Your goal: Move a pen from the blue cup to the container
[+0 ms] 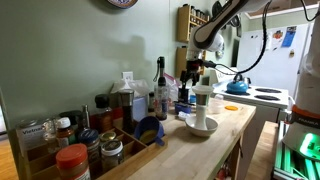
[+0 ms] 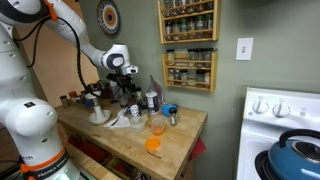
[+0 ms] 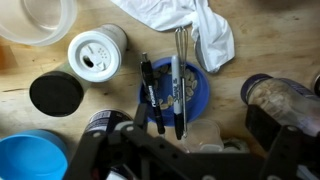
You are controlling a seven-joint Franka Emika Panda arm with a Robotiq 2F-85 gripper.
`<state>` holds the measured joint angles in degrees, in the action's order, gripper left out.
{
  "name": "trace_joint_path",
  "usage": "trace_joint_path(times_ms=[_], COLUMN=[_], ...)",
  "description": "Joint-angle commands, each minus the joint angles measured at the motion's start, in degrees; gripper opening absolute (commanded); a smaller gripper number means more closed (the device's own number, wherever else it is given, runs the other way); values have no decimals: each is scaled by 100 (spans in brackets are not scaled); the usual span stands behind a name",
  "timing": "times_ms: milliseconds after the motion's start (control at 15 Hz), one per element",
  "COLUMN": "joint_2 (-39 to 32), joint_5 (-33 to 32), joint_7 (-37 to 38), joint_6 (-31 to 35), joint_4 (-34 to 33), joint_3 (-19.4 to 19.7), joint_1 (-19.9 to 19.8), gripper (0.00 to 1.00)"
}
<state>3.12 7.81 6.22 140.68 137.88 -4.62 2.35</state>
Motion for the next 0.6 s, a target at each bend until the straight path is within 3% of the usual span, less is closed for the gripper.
trace_joint_path(times_ms=[0,333,533], joint_2=[-369,-1001,-1243], joint_5=[-286,-1761,-1887], joint_7=[208,773,738], joint_6=[717,1307,1276], joint_4=[17,-97,-173], joint_3=[-1,162,194], joint_1=[49,88,158], gripper=[100,100,100])
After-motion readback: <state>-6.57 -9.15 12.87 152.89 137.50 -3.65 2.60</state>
